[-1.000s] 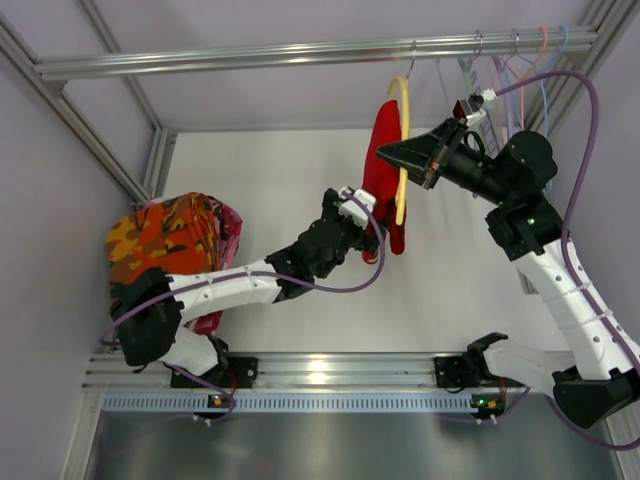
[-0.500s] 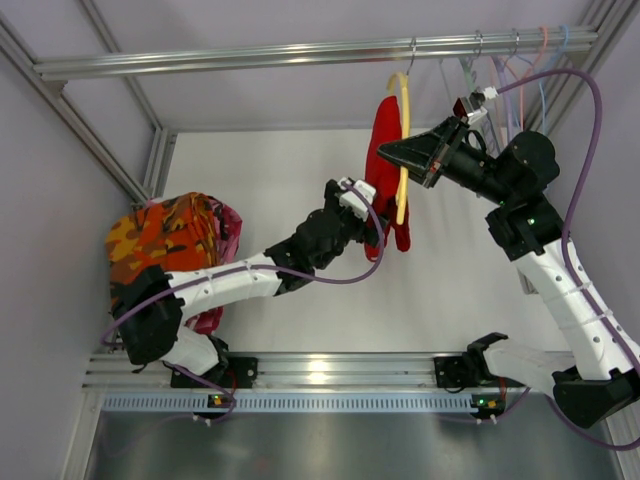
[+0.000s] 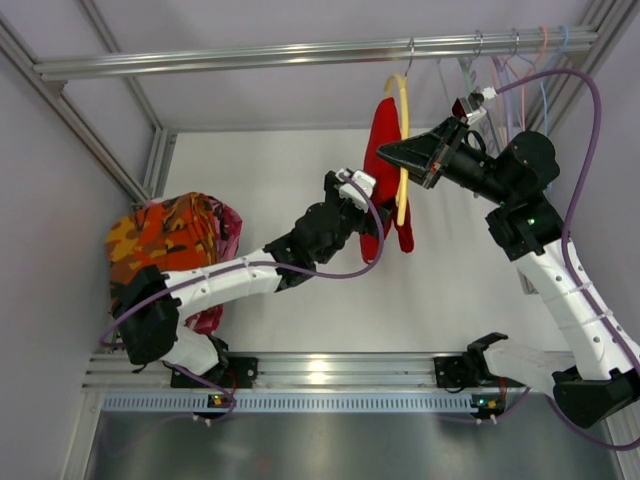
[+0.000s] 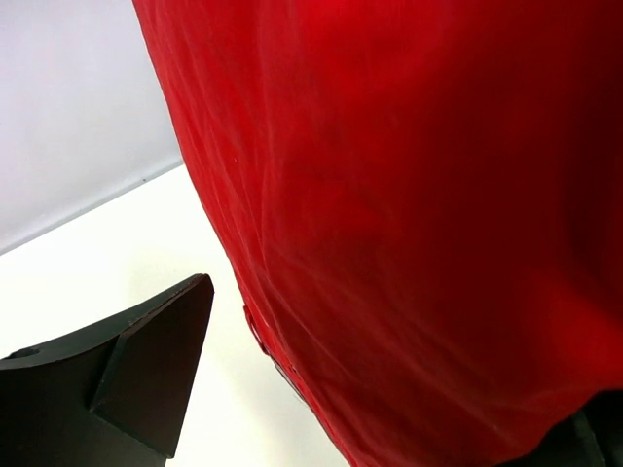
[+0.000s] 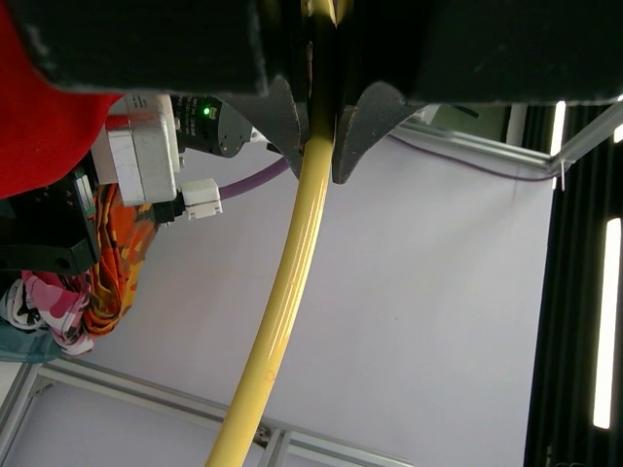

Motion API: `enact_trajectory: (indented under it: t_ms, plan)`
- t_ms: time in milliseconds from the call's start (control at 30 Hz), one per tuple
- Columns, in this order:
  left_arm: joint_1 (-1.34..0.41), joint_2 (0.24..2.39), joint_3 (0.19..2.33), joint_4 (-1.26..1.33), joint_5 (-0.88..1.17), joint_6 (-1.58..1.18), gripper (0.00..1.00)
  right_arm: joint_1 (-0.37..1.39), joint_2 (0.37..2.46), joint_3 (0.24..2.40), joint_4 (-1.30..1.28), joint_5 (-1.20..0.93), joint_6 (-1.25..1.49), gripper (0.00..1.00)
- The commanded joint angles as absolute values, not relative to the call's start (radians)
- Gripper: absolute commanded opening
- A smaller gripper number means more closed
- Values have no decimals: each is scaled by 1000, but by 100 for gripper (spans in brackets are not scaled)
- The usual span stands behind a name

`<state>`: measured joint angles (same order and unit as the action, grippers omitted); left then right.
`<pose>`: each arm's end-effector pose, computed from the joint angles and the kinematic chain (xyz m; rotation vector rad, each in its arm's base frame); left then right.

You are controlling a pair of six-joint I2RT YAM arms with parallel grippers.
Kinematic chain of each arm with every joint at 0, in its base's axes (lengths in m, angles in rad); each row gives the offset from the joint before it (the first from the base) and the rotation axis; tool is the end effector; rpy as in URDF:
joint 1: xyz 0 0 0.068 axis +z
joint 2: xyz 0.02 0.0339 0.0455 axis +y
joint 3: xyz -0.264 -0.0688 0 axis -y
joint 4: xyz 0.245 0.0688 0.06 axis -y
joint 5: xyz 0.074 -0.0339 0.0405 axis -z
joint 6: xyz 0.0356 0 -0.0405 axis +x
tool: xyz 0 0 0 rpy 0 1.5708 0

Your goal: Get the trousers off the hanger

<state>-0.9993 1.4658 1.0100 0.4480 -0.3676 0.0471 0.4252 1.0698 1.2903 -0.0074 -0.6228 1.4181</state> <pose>0.1979 -0.2841 0.3212 0.5336 1.5046 -0.4545 0.1916 0.1096 0.4790 0.1997 1.7011 1.8804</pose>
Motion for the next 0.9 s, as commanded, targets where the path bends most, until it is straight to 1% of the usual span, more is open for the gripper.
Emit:
enact_trajectory:
  t_ms: [0,200,300,433,467,533,600,667,700,767,800,833,867]
  plan:
    - [-999,1422,1069,528,-402,29,98,443,1019,1353,202,-638,1382,0]
    - [-996,1427,1111,529,-434,48,98,445,1019,1353,202,-658,1387,0]
    - [-994,1434,1141,529,-437,54,96,443,1019,1350,202,-669,1390,0]
    - [-980,1440,1167,529,-437,55,89,443,1015,1345,196,-672,1385,0]
    - [-977,1442,1170,529,-436,55,85,443,1014,1344,196,-672,1387,0]
    - [-973,1434,1169,532,-416,61,82,440,1014,1342,192,-673,1388,0]
    - [-973,1430,1167,541,-411,67,72,440,1014,1339,193,-678,1391,0]
    - [-968,1431,1177,545,-411,64,66,440,1014,1339,198,-681,1397,0]
    - [-965,1433,1181,545,-411,49,58,439,1014,1339,199,-684,1399,0]
    - [-948,1433,1192,545,-403,38,51,437,1014,1341,198,-686,1396,0]
    - [-943,1430,1193,545,-402,35,42,437,1015,1342,195,-687,1394,0]
    - [-939,1428,1193,545,-402,37,31,433,1014,1342,193,-690,1393,0]
    - [-937,1425,1192,543,-408,35,25,430,1014,1342,195,-692,1391,0]
